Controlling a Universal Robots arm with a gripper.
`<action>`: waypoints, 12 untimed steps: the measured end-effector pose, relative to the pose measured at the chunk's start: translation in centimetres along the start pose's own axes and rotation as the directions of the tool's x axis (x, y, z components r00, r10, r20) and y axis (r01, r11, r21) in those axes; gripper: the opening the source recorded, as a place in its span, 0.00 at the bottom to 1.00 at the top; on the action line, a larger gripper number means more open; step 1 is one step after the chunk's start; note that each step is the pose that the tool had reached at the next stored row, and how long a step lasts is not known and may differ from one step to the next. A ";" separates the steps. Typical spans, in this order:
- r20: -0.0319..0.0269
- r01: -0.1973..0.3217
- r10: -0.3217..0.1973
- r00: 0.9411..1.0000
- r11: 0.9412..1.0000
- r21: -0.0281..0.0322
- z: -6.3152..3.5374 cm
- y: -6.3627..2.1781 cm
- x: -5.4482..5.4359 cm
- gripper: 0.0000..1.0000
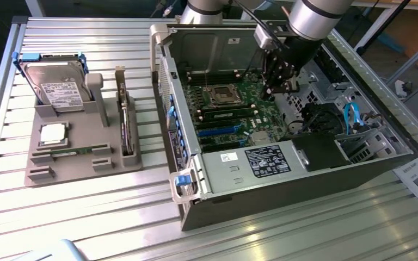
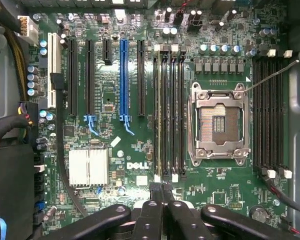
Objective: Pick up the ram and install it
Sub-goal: 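Press down the ram until it locks into place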
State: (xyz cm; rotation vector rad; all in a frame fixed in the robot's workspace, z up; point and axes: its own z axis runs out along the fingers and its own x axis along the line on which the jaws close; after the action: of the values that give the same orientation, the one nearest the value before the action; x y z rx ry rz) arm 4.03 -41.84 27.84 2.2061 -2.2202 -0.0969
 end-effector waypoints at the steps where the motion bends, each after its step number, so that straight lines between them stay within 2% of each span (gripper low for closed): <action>1: 0.000 0.000 0.000 1.000 1.000 0.000 0.21 -0.01 0.0 0.10; 12: 0.000 0.000 0.000 1.000 1.000 0.000 1.69 -0.09 0.1 0.10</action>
State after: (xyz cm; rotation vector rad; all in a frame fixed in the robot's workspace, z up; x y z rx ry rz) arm 4.04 -41.84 26.15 2.2062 -2.2202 -0.0969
